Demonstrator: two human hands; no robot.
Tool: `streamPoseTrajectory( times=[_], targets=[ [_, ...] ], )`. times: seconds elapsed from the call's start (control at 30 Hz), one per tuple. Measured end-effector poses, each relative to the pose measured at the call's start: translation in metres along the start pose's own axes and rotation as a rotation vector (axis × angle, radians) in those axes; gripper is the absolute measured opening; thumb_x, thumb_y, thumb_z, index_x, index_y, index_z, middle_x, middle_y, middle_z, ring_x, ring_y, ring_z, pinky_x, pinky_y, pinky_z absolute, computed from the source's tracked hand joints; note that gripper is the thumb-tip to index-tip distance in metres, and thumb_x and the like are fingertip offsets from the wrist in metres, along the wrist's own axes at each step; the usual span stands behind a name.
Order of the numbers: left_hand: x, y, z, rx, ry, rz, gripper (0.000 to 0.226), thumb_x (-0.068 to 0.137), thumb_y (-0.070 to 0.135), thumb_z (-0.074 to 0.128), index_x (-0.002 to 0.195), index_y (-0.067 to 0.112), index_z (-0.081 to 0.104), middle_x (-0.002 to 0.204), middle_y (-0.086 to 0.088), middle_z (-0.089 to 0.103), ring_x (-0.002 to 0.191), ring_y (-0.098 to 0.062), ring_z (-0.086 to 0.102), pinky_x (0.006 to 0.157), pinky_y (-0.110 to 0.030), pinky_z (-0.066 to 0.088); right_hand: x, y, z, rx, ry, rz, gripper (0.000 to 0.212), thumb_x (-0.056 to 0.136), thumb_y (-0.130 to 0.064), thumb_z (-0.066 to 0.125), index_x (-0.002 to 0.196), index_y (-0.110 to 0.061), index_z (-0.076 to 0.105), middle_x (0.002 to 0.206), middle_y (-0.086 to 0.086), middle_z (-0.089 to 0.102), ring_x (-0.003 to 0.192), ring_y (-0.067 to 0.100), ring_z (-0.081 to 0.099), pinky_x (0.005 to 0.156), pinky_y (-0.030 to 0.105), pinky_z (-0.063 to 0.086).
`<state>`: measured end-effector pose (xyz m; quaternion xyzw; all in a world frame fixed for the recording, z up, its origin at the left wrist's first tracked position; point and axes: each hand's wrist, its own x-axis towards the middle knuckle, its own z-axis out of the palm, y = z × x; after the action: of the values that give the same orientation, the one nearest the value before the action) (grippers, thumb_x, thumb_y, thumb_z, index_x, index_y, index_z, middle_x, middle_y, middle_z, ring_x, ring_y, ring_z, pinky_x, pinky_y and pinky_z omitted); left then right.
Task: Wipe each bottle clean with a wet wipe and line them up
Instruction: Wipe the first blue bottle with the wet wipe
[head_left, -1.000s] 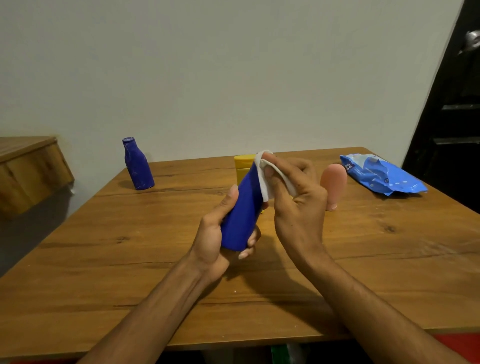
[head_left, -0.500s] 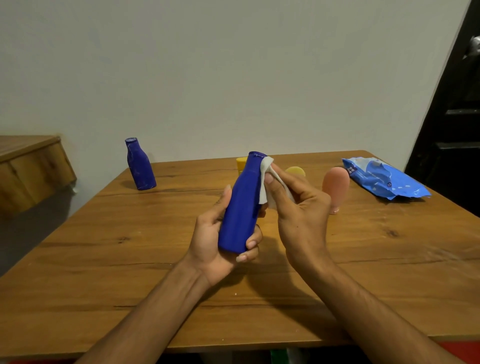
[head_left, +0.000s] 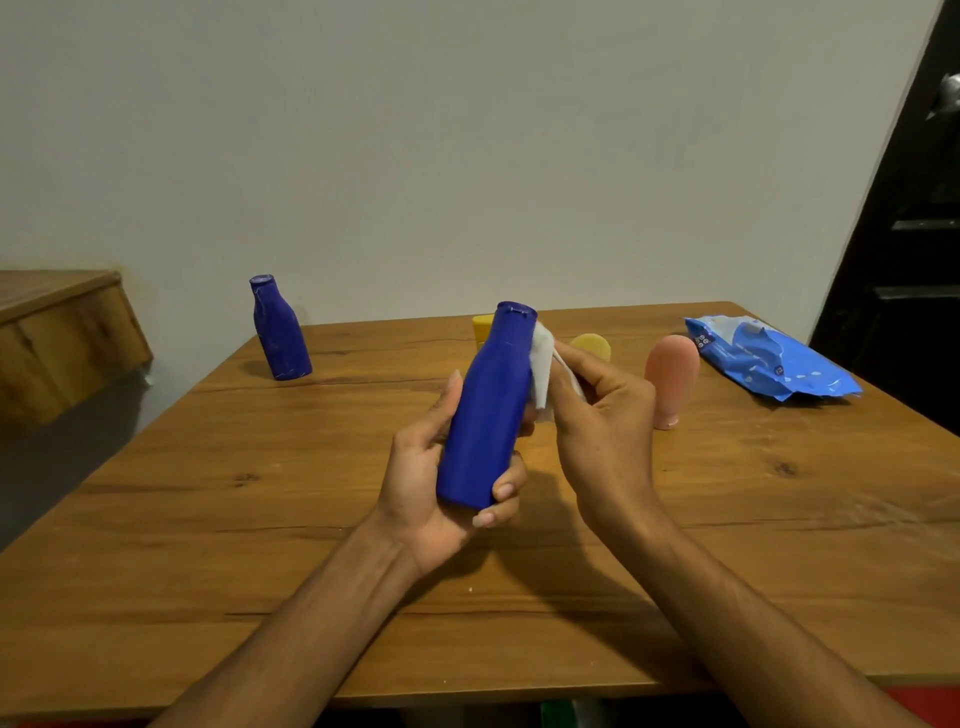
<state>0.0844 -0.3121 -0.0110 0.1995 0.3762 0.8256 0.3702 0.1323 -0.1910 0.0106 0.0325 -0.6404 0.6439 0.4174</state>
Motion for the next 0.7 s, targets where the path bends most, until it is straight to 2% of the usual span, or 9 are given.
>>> streamPoseTrajectory(
  times=[0.13, 0.33, 0.43, 0.53, 0.63, 0.7],
  targets=[
    [0.000, 0.002, 0.000, -0.028, 0.028, 0.032, 0.056, 0.093, 0.055, 0.043, 0.119, 0.008, 0.059, 0.093, -0.010, 0.062, 0.051, -0.017, 0.050, 0.039, -0.022, 0.042, -0.003, 0.003, 0.001, -0.060, -0.032, -0.042, 0.017, 0.093, -0.013, 0.059, 0.105, -0.023, 0.067, 0.099, 0.003, 0.071, 0.091, 0.010, 0.068, 0.064, 0.017, 0.054],
    [0.001, 0.001, 0.000, -0.027, 0.056, 0.056, 0.055, 0.095, 0.055, 0.042, 0.120, 0.010, 0.060, 0.090, -0.011, 0.063, 0.052, -0.017, 0.050, 0.038, -0.023, 0.041, -0.002, 0.010, 0.000, -0.188, -0.046, -0.130, 0.022, 0.090, -0.020, 0.064, 0.109, -0.011, 0.071, 0.100, 0.003, 0.070, 0.095, 0.012, 0.066, 0.070, 0.018, 0.054],
    [0.002, 0.003, -0.001, -0.012, 0.086, 0.085, 0.054, 0.093, 0.055, 0.043, 0.116, 0.011, 0.065, 0.081, -0.010, 0.060, 0.051, -0.017, 0.050, 0.037, -0.023, 0.039, -0.007, 0.019, 0.000, -0.342, -0.108, -0.209, 0.024, 0.086, -0.029, 0.070, 0.106, -0.015, 0.073, 0.096, -0.001, 0.065, 0.092, 0.013, 0.063, 0.074, 0.030, 0.055],
    [0.001, 0.003, 0.001, 0.035, 0.109, 0.098, 0.050, 0.093, 0.054, 0.044, 0.110, 0.013, 0.068, 0.078, -0.010, 0.058, 0.052, -0.018, 0.049, 0.037, -0.023, 0.037, -0.004, 0.023, 0.000, -0.430, -0.094, -0.296, 0.030, 0.086, -0.039, 0.063, 0.108, -0.021, 0.072, 0.095, -0.005, 0.063, 0.091, 0.014, 0.061, 0.074, 0.047, 0.053],
    [0.001, 0.001, 0.002, 0.075, 0.118, 0.085, 0.050, 0.093, 0.054, 0.045, 0.109, 0.011, 0.064, 0.078, -0.010, 0.057, 0.052, -0.019, 0.048, 0.038, -0.024, 0.037, 0.003, 0.022, -0.002, -0.359, 0.000, -0.303, 0.026, 0.089, -0.032, 0.064, 0.111, -0.021, 0.071, 0.096, -0.006, 0.063, 0.091, 0.016, 0.061, 0.073, 0.051, 0.052],
    [0.001, 0.000, 0.003, 0.093, 0.121, 0.089, 0.051, 0.092, 0.054, 0.046, 0.112, 0.010, 0.062, 0.079, -0.009, 0.056, 0.053, -0.018, 0.048, 0.038, -0.024, 0.036, 0.000, 0.024, -0.003, -0.405, -0.030, -0.359, 0.027, 0.089, -0.031, 0.062, 0.113, -0.021, 0.070, 0.099, -0.006, 0.061, 0.093, 0.016, 0.060, 0.074, 0.054, 0.050]
  ],
)
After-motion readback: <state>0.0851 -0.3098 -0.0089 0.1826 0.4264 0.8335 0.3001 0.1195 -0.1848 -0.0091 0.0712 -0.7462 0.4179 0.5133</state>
